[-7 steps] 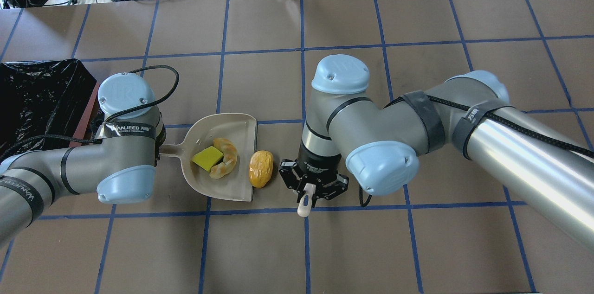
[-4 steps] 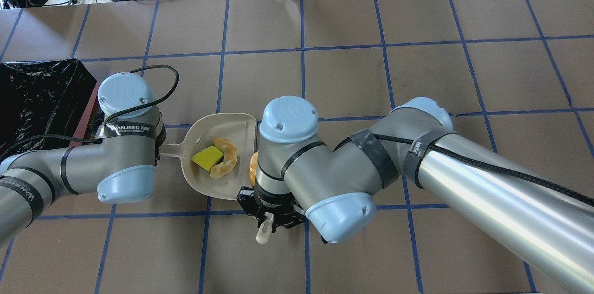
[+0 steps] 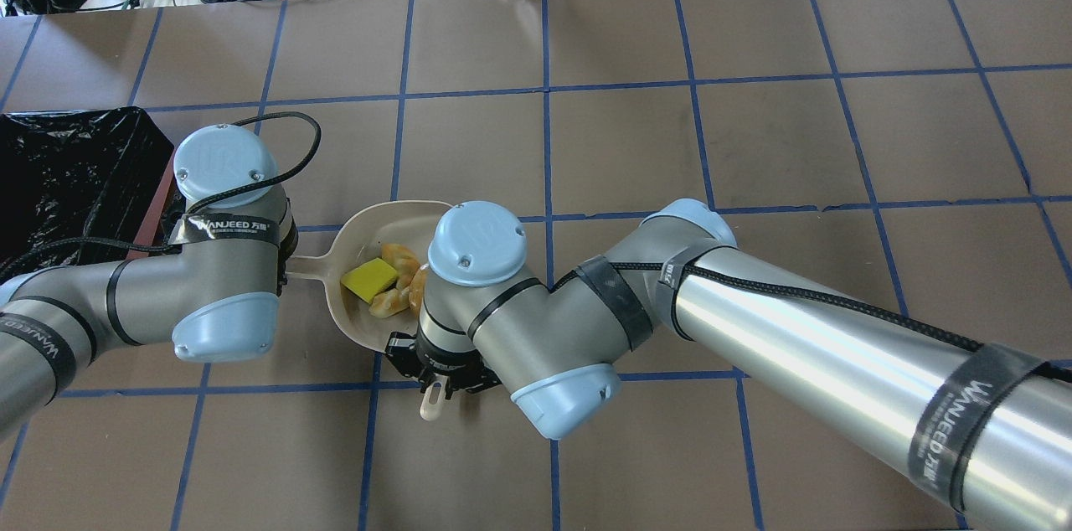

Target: Sweep and dump trash into bin

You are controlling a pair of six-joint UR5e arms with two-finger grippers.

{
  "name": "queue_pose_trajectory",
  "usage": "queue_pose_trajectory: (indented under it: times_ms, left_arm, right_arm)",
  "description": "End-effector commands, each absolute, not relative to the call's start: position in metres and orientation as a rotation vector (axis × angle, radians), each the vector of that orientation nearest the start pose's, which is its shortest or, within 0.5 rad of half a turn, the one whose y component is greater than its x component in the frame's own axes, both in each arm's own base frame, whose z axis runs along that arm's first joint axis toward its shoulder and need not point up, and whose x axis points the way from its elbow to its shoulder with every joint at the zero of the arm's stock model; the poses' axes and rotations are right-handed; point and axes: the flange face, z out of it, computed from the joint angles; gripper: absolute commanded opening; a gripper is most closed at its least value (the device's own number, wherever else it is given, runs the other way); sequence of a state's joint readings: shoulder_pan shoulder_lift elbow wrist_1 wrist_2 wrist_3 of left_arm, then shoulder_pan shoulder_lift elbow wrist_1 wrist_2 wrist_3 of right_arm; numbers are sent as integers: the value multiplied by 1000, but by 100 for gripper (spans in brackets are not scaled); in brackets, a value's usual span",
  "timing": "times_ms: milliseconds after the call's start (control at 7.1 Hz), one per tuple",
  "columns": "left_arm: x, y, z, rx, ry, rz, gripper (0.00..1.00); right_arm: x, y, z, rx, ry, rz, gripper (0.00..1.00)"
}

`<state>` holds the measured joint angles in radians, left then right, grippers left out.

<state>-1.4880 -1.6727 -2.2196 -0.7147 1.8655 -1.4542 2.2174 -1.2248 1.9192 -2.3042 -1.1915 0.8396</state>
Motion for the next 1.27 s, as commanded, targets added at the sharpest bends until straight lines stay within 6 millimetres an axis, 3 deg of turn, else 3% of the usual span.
queue_pose_trajectory:
  times_ms: [0, 282, 845, 1126]
  left_arm:
    - [-68, -448, 234, -2069, 2107, -397, 0]
    - [-68, -448, 234, -2069, 2107, -397, 0]
    - [-68, -448, 235, -2071, 2109, -397, 0]
    - [-70, -451, 240, -2094, 2128, -374, 0]
  right_arm:
    - [487, -352, 226, 121, 2723, 318, 0]
    - [488, -358, 225, 79, 2739, 305, 0]
    - [454, -371, 217, 167, 2921, 302, 0]
    - [420, -380, 248, 215, 2993, 309, 0]
